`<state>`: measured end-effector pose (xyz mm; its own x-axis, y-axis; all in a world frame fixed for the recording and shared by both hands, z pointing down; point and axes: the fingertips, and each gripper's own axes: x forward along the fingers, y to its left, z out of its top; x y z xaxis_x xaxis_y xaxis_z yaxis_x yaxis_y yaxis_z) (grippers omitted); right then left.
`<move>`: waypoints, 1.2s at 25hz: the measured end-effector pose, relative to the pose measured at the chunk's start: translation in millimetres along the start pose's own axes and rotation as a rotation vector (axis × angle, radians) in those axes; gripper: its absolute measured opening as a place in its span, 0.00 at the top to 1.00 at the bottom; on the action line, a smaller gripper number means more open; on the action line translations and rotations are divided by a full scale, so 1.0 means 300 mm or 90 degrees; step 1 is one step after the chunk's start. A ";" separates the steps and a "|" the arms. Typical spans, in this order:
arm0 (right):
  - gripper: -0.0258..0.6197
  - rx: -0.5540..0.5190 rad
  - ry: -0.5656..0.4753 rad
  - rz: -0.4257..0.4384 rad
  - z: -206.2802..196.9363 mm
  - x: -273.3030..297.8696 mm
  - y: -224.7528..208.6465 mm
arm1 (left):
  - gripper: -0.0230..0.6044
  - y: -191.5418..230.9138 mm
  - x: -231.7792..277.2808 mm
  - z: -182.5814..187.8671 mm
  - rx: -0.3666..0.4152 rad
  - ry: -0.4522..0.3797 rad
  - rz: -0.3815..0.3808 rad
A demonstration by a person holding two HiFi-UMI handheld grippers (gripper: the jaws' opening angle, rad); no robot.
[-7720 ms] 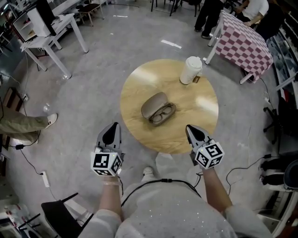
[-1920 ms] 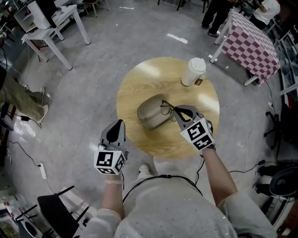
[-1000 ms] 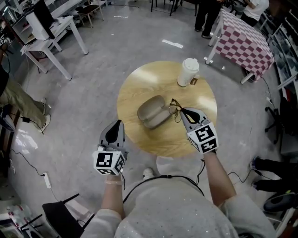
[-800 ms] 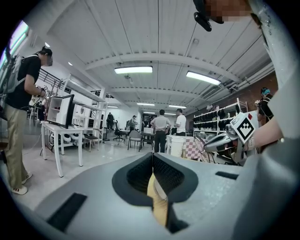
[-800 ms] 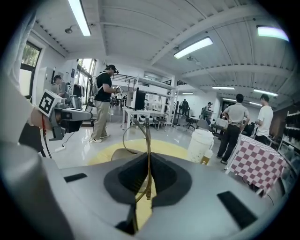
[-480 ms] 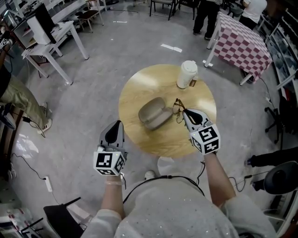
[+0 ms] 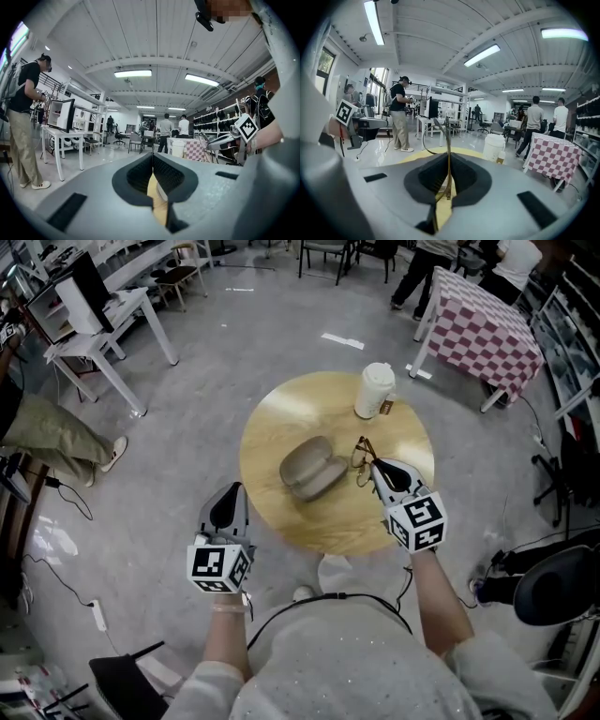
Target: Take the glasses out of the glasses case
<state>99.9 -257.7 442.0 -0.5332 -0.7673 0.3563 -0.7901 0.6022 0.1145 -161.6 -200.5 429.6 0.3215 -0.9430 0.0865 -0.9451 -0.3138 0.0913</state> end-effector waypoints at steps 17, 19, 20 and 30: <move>0.93 0.017 -0.038 -0.027 0.043 -0.058 0.011 | 0.96 0.016 -0.028 0.035 0.005 -0.012 -0.007; 0.93 0.022 -0.043 -0.030 0.045 -0.063 0.010 | 0.96 0.017 -0.029 0.037 0.005 -0.013 -0.007; 0.93 0.025 -0.046 -0.031 0.046 -0.064 0.009 | 0.96 0.017 -0.029 0.038 0.005 -0.014 -0.007; 0.93 0.059 -0.069 -0.048 0.053 -0.088 -0.001 | 0.96 0.012 -0.036 0.040 0.007 -0.017 -0.013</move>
<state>109.4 -241.2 417.9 -0.4970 -0.8316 0.2477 -0.8508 0.5232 0.0492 -169.1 -192.7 416.9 0.3392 -0.9389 0.0584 -0.9389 -0.3341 0.0822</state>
